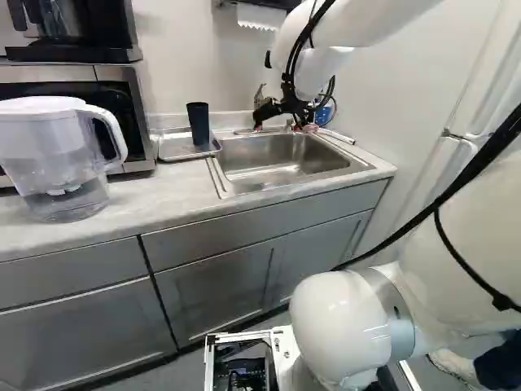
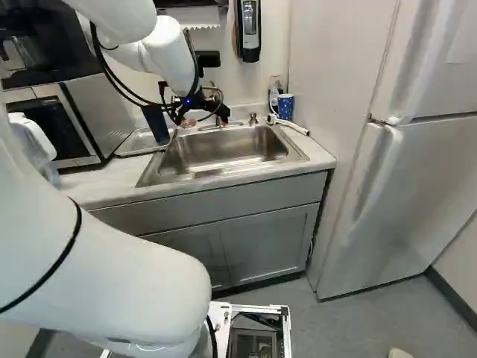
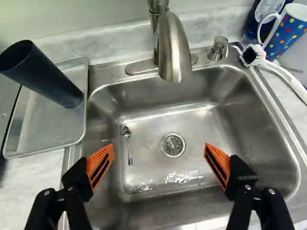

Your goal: Rinse the cup and place it in the tray

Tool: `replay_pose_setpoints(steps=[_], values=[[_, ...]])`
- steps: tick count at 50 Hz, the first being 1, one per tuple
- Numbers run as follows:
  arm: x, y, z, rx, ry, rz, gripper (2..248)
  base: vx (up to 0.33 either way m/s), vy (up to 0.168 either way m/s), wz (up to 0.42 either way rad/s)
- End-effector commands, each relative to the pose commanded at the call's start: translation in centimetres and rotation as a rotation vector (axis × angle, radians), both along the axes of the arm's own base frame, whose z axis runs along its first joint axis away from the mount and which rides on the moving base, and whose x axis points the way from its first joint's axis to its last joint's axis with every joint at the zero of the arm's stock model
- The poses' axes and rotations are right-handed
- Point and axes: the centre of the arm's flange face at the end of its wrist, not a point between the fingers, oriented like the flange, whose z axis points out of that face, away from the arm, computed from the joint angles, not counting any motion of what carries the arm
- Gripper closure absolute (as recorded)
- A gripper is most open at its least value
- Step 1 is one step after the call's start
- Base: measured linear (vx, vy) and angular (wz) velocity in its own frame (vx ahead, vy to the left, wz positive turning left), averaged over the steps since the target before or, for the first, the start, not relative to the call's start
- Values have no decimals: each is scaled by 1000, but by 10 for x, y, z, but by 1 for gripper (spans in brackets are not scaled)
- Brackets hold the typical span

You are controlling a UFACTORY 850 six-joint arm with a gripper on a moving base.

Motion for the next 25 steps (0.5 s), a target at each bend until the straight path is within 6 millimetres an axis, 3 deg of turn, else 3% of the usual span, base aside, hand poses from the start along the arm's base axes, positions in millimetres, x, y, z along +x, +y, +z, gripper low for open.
replay_pose_setpoints(steps=[25], values=[[0, 0, 0, 0, 0, 0, 3, 0, 0, 0]])
